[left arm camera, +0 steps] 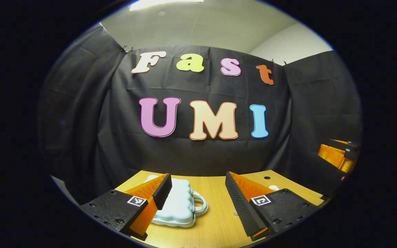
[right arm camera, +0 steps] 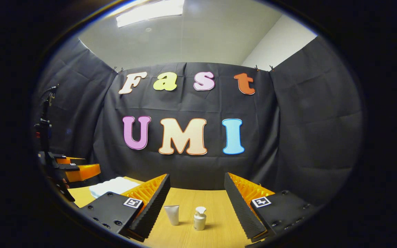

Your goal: First open the suitcase, pack the skin care products into it, and then close the suitcase.

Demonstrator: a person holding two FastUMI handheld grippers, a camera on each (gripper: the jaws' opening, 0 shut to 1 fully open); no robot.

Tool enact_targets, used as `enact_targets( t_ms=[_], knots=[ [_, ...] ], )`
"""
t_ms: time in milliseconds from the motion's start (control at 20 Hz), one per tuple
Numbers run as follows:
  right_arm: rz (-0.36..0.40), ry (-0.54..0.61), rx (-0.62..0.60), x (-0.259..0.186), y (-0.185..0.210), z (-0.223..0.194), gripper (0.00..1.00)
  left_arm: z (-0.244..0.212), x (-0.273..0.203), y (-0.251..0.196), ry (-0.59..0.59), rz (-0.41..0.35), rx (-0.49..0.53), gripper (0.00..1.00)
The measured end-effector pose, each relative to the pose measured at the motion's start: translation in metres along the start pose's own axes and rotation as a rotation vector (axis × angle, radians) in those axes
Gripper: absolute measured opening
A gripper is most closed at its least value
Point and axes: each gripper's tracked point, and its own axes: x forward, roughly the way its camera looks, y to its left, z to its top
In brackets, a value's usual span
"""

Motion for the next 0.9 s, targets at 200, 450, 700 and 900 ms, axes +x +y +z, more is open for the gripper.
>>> enact_targets(
  t_ms=[200,450,700,900],
  knots=[
    [-0.019,0.017,0.006,0.003,-0.005,-0.003,1.00,-0.004,0.004,0.000,0.007,-0.006,-0.006,0.94],
    [-0.037,0.016,-0.003,0.000,-0.008,-0.003,0.99,-0.006,0.012,-0.007,0.009,-0.031,-0.009,0.94],
    [-0.046,0.020,-0.008,-0.001,-0.009,-0.004,1.00,-0.011,0.013,-0.011,0.020,-0.046,-0.019,0.94],
    [-0.047,0.022,-0.009,-0.002,-0.009,-0.006,0.99,-0.013,0.010,-0.007,0.024,-0.039,-0.013,0.94]
  ],
)
